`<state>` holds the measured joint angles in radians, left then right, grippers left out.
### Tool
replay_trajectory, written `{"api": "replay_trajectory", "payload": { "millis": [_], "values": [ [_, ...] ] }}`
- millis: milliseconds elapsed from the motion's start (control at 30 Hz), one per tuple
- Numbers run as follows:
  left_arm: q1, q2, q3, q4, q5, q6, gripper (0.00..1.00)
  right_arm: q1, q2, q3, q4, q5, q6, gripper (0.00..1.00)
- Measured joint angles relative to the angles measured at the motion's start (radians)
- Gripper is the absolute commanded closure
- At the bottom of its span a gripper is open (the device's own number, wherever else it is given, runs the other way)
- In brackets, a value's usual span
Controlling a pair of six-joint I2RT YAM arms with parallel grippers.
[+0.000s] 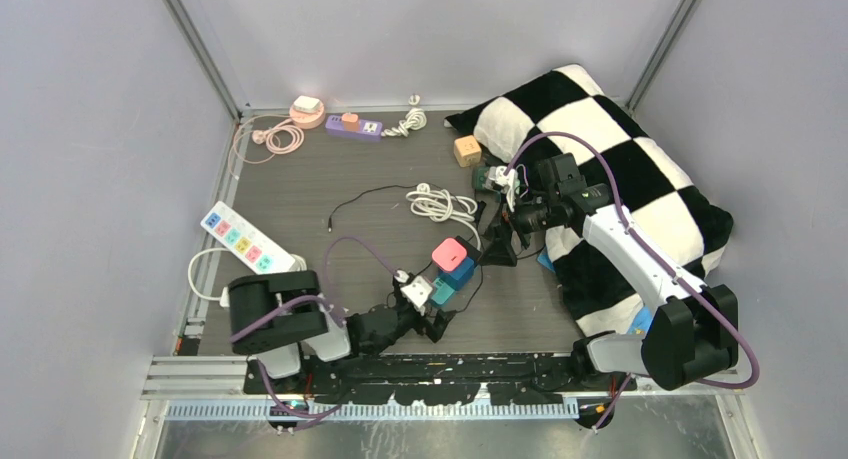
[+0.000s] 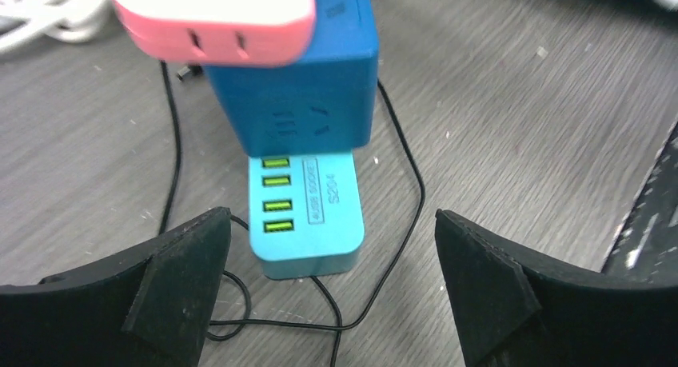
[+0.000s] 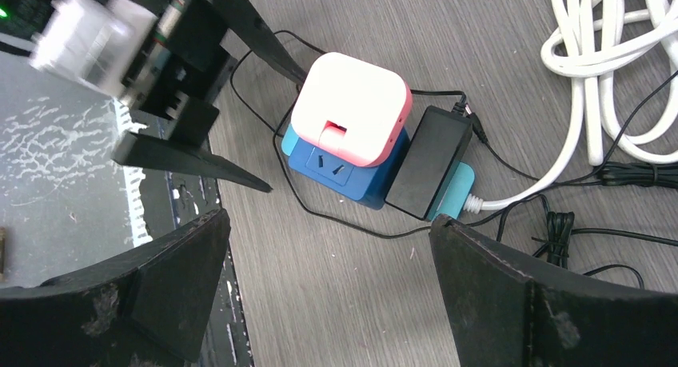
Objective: Pull the plug off the socket
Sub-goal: Move the socket to the corner of the board.
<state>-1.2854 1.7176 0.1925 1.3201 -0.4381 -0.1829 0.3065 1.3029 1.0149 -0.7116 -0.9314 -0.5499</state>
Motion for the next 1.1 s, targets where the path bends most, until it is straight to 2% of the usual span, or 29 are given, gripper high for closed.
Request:
{"api": "replay_trajectory", "payload": {
  "millis": [67,200,333,467,533,633,733,833,1100],
  "values": [
    [0.0,-0.084,-0.016,-0.032,0.0,-0.012,0.0,0.0,0.0,0.0,0.0,0.003,0.006,0.0],
    [0.0,-0.347,-0.016,-0.213,0.0,-0.052,0.0,0.0,0.002,0.0,0.002,0.005,0.016,0.0],
    [0.009,-0.68,0.048,-0.576,-0.018,-0.102,0.0,0.0,0.014,0.0,0.012,0.0,0.039,0.05],
    [0.084,-0.925,0.129,-0.818,0.029,-0.131,0.0,0.016,0.039,0.0,0.03,-0.006,0.069,0.23],
    [0.165,-0.984,0.152,-0.896,0.09,-0.161,0.0,0.035,0.057,0.0,0.033,-0.006,0.085,0.37],
    [0.278,-0.978,0.196,-0.963,0.192,-0.226,0.03,0.056,0.081,0.001,0.031,-0.009,0.097,0.73],
    [0.364,-0.888,0.248,-0.988,0.309,-0.309,0.06,0.07,0.097,0.002,0.029,-0.014,0.103,0.91],
    [0.409,-0.779,0.268,-0.977,0.402,-0.376,0.06,0.084,0.107,0.003,0.029,-0.013,0.105,0.99],
    [0.467,-0.657,0.268,-0.923,0.497,-0.516,0.11,0.112,0.149,0.005,0.029,0.002,0.105,0.99]
  ]
}}
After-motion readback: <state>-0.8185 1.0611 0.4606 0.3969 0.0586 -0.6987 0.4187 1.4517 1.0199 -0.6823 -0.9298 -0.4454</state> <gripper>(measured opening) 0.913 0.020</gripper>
